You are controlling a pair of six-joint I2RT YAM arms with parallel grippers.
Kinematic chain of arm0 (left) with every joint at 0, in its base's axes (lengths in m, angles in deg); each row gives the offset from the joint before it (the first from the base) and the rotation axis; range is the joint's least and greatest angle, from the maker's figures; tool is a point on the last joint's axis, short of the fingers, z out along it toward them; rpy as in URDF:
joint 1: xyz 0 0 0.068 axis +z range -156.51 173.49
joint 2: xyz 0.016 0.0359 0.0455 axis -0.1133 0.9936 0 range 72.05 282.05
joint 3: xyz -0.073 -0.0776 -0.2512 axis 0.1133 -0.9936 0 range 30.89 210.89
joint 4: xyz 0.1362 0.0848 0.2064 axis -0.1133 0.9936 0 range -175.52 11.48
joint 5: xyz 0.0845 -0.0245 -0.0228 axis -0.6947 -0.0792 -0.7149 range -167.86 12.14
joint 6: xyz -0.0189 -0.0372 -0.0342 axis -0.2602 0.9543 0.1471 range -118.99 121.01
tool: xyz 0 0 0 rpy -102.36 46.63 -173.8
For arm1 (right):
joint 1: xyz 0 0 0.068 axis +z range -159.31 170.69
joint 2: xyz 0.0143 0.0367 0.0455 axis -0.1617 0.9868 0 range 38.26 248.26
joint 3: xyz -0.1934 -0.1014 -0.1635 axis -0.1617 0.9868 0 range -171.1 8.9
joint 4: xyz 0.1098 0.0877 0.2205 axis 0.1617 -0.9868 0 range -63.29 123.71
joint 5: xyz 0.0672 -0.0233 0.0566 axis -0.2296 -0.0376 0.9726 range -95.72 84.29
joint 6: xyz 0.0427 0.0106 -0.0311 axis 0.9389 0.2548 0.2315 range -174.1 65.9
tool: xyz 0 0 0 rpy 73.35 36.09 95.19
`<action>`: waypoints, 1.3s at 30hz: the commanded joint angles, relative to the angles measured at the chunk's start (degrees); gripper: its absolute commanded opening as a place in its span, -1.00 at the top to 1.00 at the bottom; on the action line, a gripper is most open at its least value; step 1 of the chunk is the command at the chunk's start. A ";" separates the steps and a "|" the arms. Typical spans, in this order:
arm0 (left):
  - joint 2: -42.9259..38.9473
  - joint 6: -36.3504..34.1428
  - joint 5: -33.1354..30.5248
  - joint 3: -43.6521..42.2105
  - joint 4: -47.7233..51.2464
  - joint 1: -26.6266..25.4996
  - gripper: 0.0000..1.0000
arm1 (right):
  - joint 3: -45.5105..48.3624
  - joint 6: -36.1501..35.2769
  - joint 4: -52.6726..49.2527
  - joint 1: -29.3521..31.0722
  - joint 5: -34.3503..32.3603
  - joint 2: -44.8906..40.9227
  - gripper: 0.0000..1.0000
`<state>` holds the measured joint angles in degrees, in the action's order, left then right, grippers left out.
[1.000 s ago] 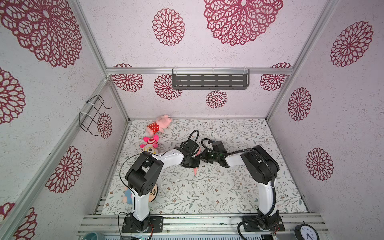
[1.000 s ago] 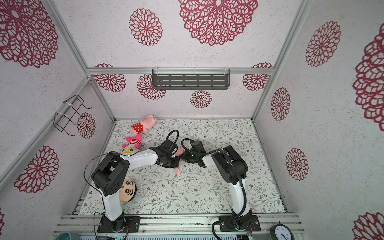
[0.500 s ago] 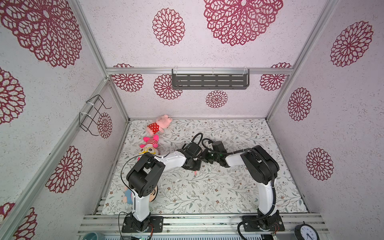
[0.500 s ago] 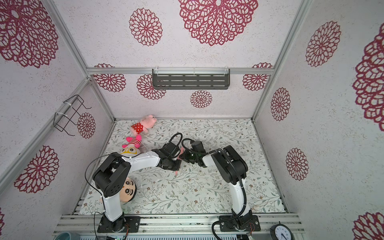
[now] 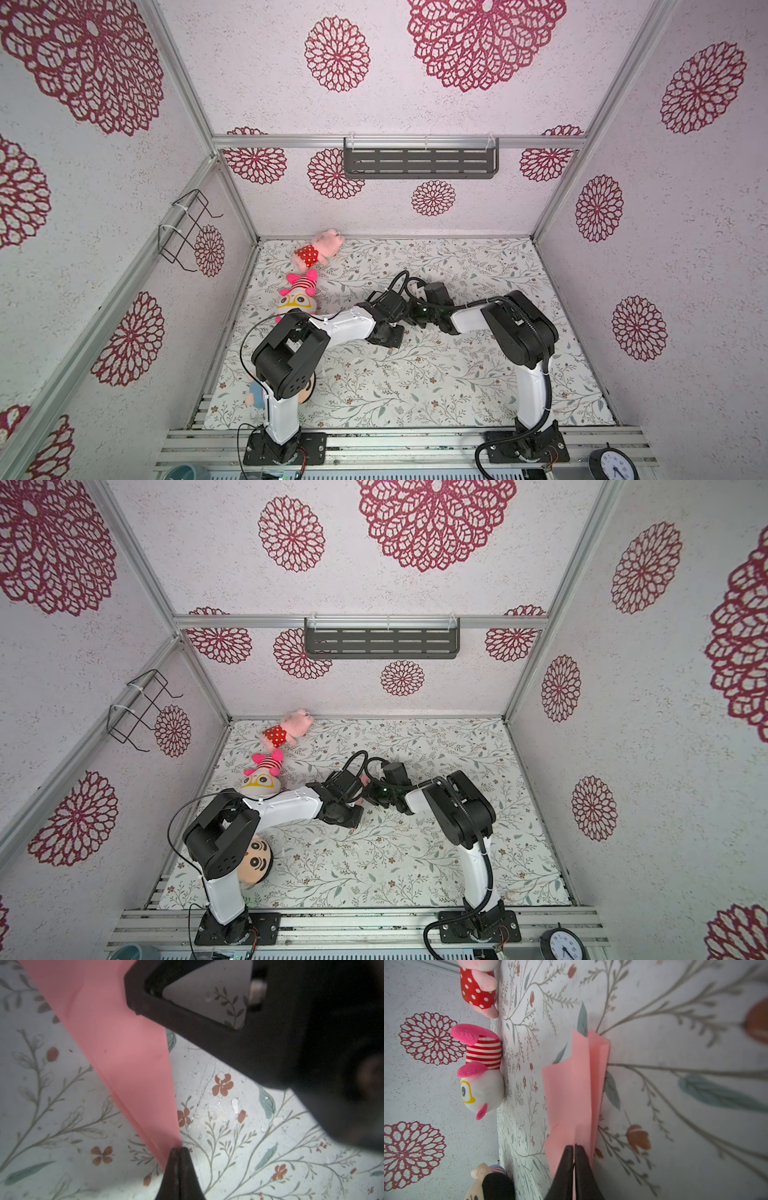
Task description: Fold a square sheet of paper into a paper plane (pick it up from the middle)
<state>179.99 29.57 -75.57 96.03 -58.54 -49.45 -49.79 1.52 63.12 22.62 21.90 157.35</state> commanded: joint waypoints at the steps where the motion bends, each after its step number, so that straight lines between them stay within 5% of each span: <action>1: -0.55 -0.13 0.80 -2.21 6.05 -1.79 1.00 | 0.95 0.02 -8.14 -0.81 -6.08 4.21 0.79; 12: -6.09 3.69 1.43 -6.66 5.40 -3.19 1.00 | 1.98 0.28 -7.53 -0.85 -6.83 3.35 0.79; 21: -14.40 8.19 11.28 -10.42 -6.44 4.92 1.00 | 8.70 7.71 -0.80 -0.55 -10.70 -1.90 0.79; 30: -6.73 9.49 20.11 -6.90 -13.92 7.12 0.98 | 11.95 13.28 3.17 0.97 -13.30 -4.62 0.78; 39: -0.92 7.01 16.26 -4.13 -9.22 7.34 1.00 | 11.03 8.38 3.66 0.80 -11.20 -5.27 0.78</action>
<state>178.22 37.92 -57.83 91.07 -69.54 -42.30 -39.61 12.88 72.52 23.42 12.26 152.45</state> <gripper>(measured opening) 0.040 0.110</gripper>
